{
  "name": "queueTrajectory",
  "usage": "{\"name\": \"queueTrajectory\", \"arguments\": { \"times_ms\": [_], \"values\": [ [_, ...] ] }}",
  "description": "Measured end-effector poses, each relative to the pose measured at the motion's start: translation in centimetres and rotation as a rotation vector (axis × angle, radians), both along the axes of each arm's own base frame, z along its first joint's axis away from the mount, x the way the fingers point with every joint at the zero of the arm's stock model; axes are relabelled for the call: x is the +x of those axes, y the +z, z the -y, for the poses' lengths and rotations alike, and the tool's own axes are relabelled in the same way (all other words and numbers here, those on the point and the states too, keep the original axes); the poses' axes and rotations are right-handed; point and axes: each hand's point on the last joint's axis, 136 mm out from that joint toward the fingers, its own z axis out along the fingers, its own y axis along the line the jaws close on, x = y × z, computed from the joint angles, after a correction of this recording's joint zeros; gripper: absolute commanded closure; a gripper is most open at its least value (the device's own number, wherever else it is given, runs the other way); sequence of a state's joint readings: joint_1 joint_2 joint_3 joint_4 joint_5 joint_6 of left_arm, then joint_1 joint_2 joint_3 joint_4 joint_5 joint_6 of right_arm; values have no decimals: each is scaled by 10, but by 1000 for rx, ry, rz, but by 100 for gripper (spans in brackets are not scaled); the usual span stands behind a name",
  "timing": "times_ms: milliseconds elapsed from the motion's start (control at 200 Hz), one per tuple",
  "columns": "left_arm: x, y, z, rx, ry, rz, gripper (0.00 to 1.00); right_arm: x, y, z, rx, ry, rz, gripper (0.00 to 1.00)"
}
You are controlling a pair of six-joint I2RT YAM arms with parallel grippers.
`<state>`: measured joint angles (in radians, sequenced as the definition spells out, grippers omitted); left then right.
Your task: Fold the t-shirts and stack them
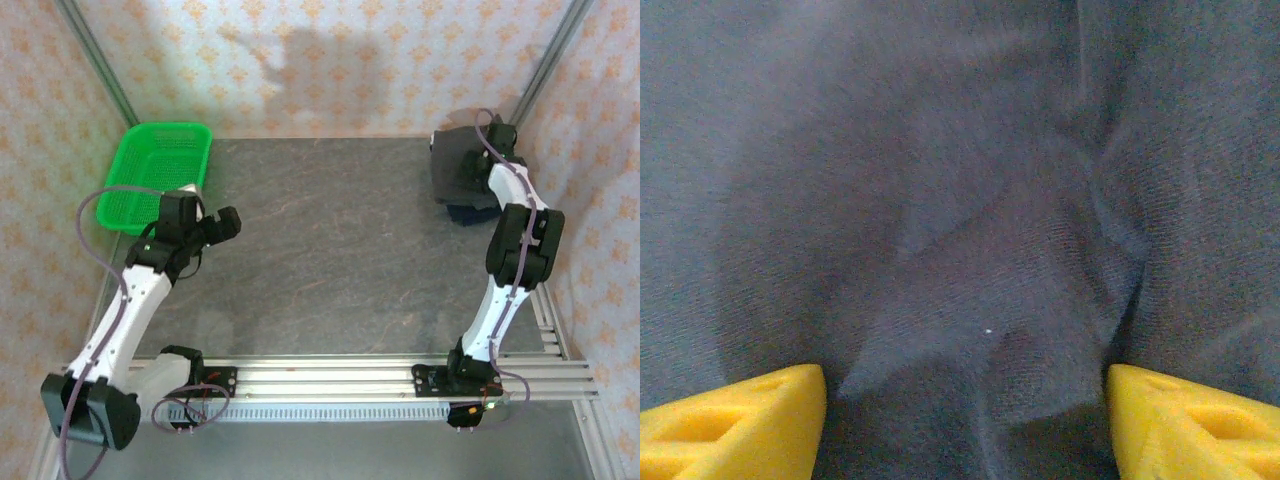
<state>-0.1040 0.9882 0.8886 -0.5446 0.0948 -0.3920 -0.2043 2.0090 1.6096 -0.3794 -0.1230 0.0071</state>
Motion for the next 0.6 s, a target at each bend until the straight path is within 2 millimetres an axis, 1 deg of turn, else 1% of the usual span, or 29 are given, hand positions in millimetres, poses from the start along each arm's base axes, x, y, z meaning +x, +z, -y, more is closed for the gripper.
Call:
{"name": "queueTrajectory", "arguments": {
  "times_ms": [25,85,145,170,245,300,400,470,530,601],
  "values": [
    [-3,0,-4,21,11,17,0,-2,-4,0,8,-8,-7,20],
    [-10,-1,-15,73,43,58,0,-5,-7,0,19,-21,-9,14],
    [-18,-4,-28,128,84,82,0,-7,-3,-1,25,-29,-2,6],
    [-21,-5,-33,155,103,89,0,-8,1,-1,28,-34,6,0],
    [-25,-8,-47,222,149,111,0,-14,16,-2,30,-40,31,1],
    [-26,-12,-56,271,181,119,0,-22,33,-6,25,-40,65,1],
    [-27,-28,-68,348,217,117,0,-48,62,-16,17,-32,130,1],
    [-28,-42,-73,388,230,113,0,-68,76,-25,14,-25,177,1],
    [-28,-52,-76,415,234,115,0,-87,79,-35,8,-15,204,1],
    [-24,-61,-76,439,222,122,0,-109,73,-52,-4,8,215,1]
  ]
}}
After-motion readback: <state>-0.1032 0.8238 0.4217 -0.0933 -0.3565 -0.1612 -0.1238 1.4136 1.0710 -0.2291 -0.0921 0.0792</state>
